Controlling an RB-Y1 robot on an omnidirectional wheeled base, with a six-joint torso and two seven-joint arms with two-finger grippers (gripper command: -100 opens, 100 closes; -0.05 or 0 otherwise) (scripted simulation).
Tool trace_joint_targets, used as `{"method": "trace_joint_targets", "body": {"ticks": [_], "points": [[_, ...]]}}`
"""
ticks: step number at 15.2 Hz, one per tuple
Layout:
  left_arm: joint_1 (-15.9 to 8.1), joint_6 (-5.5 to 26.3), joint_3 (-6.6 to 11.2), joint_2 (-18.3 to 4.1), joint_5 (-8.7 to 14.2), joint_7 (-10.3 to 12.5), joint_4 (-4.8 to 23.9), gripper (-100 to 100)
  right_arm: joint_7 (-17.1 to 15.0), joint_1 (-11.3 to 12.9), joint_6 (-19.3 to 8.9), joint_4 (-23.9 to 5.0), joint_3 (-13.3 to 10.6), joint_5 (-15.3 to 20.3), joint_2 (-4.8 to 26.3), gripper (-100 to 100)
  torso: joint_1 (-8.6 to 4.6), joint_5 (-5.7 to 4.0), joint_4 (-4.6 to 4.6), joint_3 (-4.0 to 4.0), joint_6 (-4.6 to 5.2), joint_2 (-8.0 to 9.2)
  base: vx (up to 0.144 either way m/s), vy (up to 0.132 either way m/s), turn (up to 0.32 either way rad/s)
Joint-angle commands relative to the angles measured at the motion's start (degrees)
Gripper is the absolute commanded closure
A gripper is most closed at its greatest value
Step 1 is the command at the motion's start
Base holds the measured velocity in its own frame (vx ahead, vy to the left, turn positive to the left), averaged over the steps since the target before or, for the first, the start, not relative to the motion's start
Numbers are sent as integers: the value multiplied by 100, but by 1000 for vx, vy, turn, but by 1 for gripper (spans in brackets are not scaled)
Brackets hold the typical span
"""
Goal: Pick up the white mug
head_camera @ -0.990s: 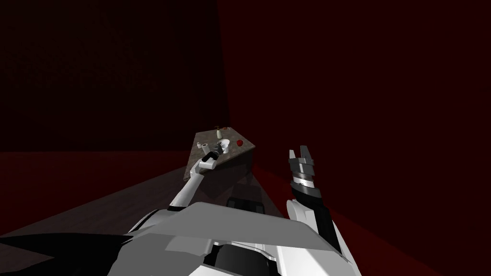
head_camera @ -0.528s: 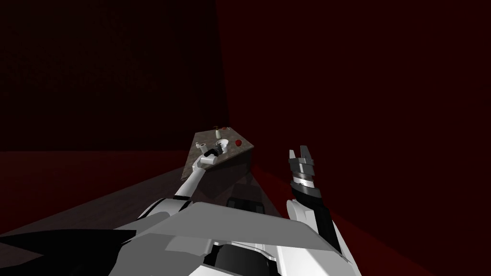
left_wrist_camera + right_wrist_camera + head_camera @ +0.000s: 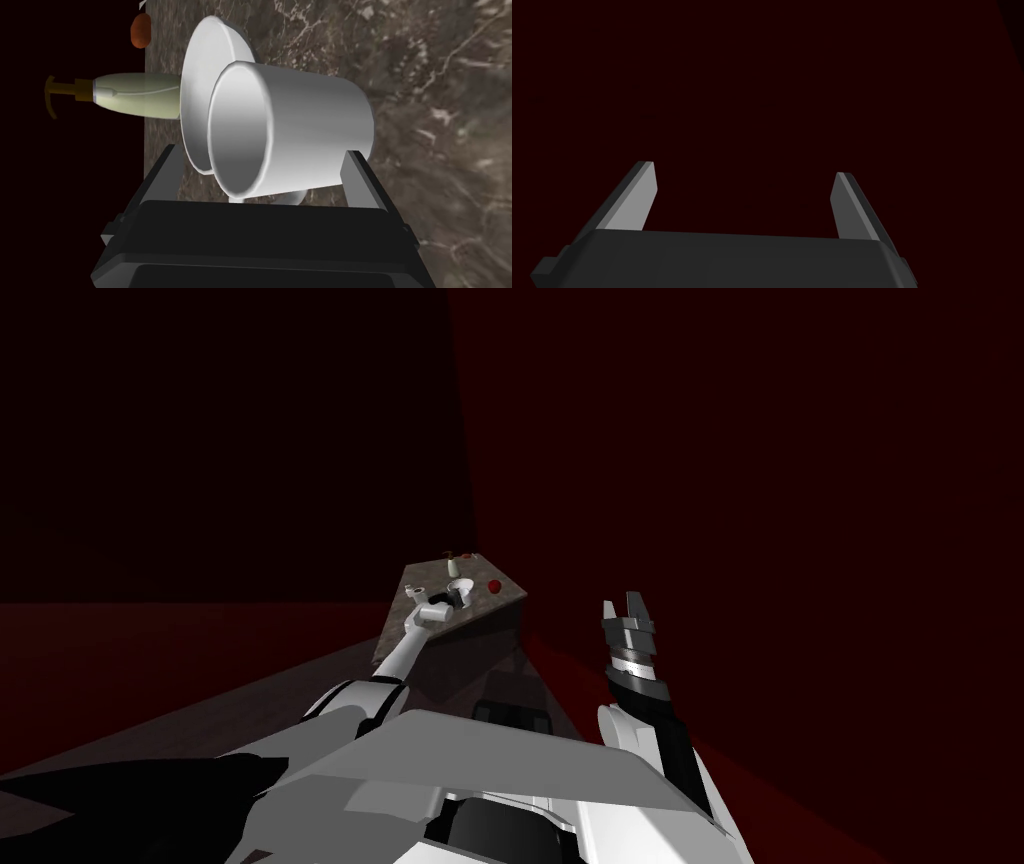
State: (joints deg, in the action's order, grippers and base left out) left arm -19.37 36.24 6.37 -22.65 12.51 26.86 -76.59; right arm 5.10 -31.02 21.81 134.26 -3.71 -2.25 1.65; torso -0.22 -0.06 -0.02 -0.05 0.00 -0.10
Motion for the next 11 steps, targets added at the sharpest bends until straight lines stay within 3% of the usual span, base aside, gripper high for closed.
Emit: {"method": "trace_joint_targets", "body": {"ticks": [1, 3, 4, 6, 7, 9, 10, 11], "points": [[-243, 286, 31, -54, 28, 105, 286, -100, 0, 0, 0, 0, 0, 0, 0, 0, 0, 0, 0, 0, 0, 0, 21, -56, 11], [-243, 401, 31, -54, 28, 105, 329, -100, 0, 0, 0, 0, 0, 0, 0, 0, 2, 1, -1, -1, -1, 0, 11, -30, 2], [-522, 613, 76, -133, 73, 234, 589, -100, 0, 0, 0, 0, 0, 0, 0, 0, 8, 2, -1, 1, -1, 2, 18, -30, 9], [-530, 774, 76, -133, 73, 234, 665, -100, 0, 0, 0, 0, 0, 0, 0, 0, 7, 2, -1, -1, -1, -1, 19, -35, 7], [-771, 951, 120, -212, 118, 361, 870, -100, 0, 0, 0, 0, 0, 0, 0, 0, 8, 2, -1, 0, -1, 0, 28, -42, 12], [-814, 1142, 120, -212, 118, 361, 998, -100, 0, 0, 0, 0, 0, 0, 0, 0, 4, 1, -2, -3, -1, -5, 29, -39, 9], [-1046, 1309, 165, -289, 161, 486, 1178, -100, 0, 0, 0, 0, 0, 0, 0, 0, 6, 2, -2, -3, -1, -4, 30, -41, 8], [-1092, 1421, 165, -289, 161, 486, 1292, -100, 0, 0, 0, 0, 0, 0, 0, 0, 5, 1, -1, -3, -1, -5, 34, -46, 11]]}}
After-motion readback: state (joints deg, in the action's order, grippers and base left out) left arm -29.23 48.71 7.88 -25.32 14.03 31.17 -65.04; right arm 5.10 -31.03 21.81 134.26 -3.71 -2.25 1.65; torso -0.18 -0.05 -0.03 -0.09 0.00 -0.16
